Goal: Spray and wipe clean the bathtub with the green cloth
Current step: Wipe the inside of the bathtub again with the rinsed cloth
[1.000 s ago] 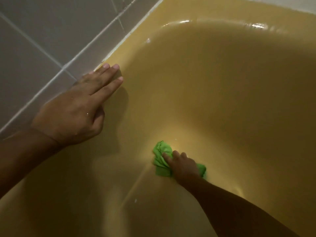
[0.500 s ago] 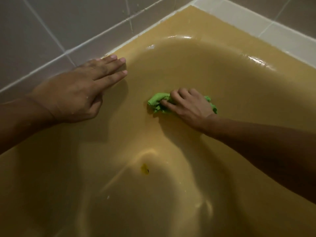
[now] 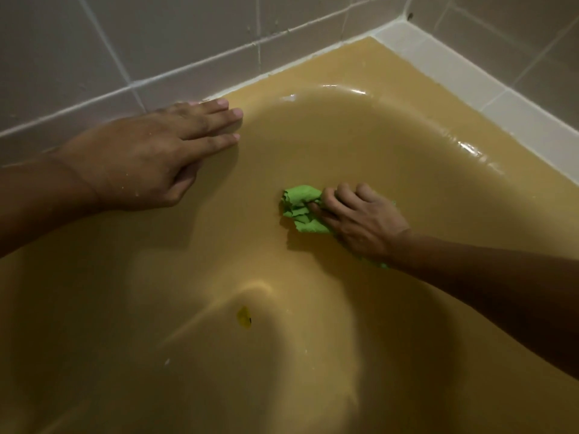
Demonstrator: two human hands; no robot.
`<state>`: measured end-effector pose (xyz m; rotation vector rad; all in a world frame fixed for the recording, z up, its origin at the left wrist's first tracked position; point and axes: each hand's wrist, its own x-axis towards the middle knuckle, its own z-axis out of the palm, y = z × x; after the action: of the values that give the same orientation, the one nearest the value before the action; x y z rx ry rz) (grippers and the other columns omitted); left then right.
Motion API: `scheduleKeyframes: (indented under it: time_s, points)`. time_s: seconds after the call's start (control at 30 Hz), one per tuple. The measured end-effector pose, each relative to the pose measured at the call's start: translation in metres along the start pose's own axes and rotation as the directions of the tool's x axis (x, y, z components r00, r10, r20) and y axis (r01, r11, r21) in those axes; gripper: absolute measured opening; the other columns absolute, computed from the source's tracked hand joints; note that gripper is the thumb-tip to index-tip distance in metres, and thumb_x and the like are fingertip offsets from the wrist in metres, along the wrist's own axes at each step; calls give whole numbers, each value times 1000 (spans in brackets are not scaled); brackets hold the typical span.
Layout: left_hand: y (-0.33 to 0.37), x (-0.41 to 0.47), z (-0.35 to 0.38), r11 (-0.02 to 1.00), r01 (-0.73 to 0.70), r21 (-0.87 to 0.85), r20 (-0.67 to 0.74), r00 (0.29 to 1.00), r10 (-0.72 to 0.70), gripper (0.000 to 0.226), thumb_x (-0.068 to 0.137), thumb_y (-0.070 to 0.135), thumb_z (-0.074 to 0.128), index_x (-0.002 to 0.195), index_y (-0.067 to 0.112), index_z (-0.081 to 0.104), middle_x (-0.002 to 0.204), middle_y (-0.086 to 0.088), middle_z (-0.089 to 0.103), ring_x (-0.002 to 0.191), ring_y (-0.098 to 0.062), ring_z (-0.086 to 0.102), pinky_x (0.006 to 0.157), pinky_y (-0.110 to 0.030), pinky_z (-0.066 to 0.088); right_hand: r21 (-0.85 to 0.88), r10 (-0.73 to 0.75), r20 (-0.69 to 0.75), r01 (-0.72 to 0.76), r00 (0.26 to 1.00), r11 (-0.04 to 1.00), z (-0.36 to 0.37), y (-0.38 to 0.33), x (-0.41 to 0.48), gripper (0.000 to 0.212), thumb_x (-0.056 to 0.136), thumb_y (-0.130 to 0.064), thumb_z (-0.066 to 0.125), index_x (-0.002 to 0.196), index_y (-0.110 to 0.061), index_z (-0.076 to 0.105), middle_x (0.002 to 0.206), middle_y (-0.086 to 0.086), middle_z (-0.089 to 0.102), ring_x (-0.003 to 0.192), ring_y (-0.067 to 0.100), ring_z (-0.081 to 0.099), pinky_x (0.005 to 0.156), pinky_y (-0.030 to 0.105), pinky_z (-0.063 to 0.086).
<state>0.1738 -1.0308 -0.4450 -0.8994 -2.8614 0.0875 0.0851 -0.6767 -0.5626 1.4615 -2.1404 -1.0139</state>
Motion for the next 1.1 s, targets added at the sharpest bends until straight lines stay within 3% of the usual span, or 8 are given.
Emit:
scheduleKeyframes:
  time_s: [0.2,0.3,0.37,0.5,0.6,0.7,0.9,1.1]
  points:
    - [5,4,1,999,37,19,-35,999,-36,62,96,23,40,156,10,41,168,-11,31,156,-30,26,122,-57,32,-17,-64,-86,63,994,998,-10,44,-7,71,96,-52,43,156,-16,38,152,14,28,131,33,32,102,49,27]
    - [11,4,1,995,60,79,-30,998,-58,61,98,28,35,157,10,40,168,-10,30,157,-29,26,123,-56,30,28,-160,-122,165,979,986,-13,51,-7,68,99,-38,39,160,-10,24,147,18,37,128,36,41,102,47,37]
    - [14,2,1,991,100,91,-26,995,-98,60,100,28,34,158,11,38,168,-9,29,157,-28,26,123,-56,30,104,-207,-147,223,967,969,-12,52,-9,56,101,-30,45,152,-9,37,141,19,46,124,37,48,98,46,45]
    - [39,-11,8,943,324,78,-63,945,-319,66,97,29,50,160,17,33,170,-5,23,158,-29,20,123,-58,25,268,-173,-73,187,982,945,-15,57,-17,50,104,-39,43,144,-11,52,140,14,52,124,35,50,97,45,44]
    - [109,-30,35,810,563,-165,-118,804,-582,76,89,54,43,159,25,37,172,-1,18,160,-28,11,125,-54,11,358,-185,20,166,983,919,-23,65,-22,67,107,-58,17,154,-18,42,156,12,43,140,32,42,108,45,41]
    - [203,-56,85,601,655,-459,40,690,-722,83,86,70,41,161,37,29,173,10,5,160,-17,2,127,-54,10,369,-235,-4,219,972,903,-21,72,-22,60,108,-47,14,160,-22,29,165,7,30,150,29,33,116,44,32]
    - [326,-58,165,288,811,-508,480,545,-687,101,78,89,45,162,46,10,170,19,-12,160,-15,-7,126,-57,10,286,-333,52,306,941,908,-19,76,-26,62,108,-35,30,163,-30,4,171,3,3,158,26,6,126,44,10]
    - [365,-55,230,216,916,-338,673,396,-625,102,86,75,60,163,47,-1,170,11,-24,159,-23,-16,120,-66,12,9,-406,-55,407,912,913,-13,63,-31,52,104,-32,29,150,-16,47,163,14,30,140,40,34,111,52,35]
